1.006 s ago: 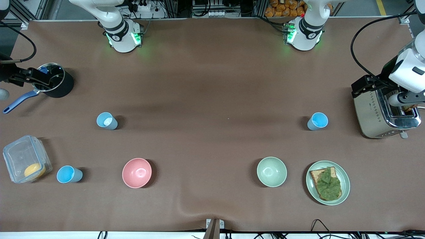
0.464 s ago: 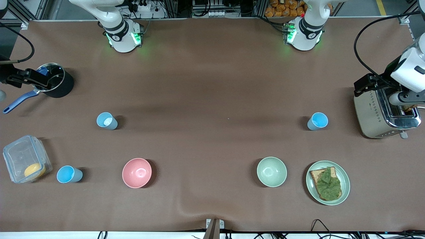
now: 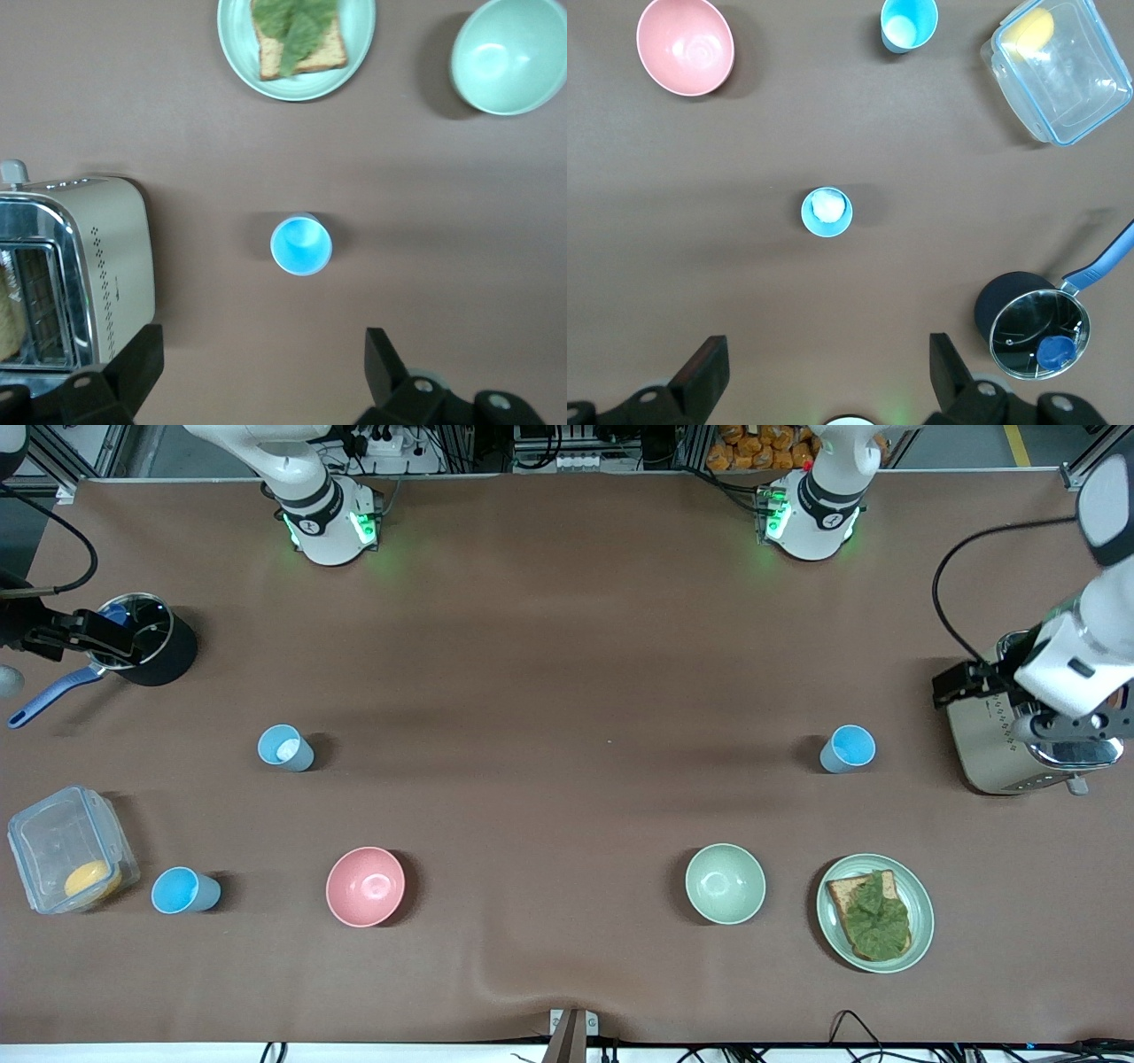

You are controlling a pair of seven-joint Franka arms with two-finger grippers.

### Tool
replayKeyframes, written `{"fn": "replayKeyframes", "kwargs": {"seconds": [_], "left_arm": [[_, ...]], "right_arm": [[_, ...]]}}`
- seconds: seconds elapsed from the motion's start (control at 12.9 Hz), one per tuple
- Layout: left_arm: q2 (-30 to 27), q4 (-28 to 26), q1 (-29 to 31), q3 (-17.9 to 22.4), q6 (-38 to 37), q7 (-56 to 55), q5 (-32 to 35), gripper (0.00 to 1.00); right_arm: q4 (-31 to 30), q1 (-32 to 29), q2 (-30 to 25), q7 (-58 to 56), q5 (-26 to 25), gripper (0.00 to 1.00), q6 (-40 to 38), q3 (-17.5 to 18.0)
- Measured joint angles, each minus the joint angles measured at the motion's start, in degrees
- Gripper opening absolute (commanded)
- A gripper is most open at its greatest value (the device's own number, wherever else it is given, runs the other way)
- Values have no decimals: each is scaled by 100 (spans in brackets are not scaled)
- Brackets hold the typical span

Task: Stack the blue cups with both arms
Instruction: 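Move the left gripper down toward the blue cup beside the toaster, then grasp the blue cup with the left gripper while the right gripper reaches another cup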

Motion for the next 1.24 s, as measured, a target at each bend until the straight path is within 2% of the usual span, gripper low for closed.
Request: {"fn": "replayKeyframes", "kwargs": {"seconds": [0.31, 0.7, 0.93, 1.24], "left_arm": [[-13, -1380, 172, -2, 1508, 56, 0, 100], [19, -2816, 184, -2, 3145, 56, 0, 100], [234, -3227, 240, -1, 3734, 56, 0, 100], [674, -3314, 285, -1, 4235, 56, 0, 100]], "right_arm": [[1, 0, 16, 0, 0, 100, -1, 0], [1, 0, 34, 0, 0, 100, -3, 0], [1, 0, 35, 0, 0, 100, -3, 0], [-1, 0, 53, 0, 0, 100, -23, 1]]}}
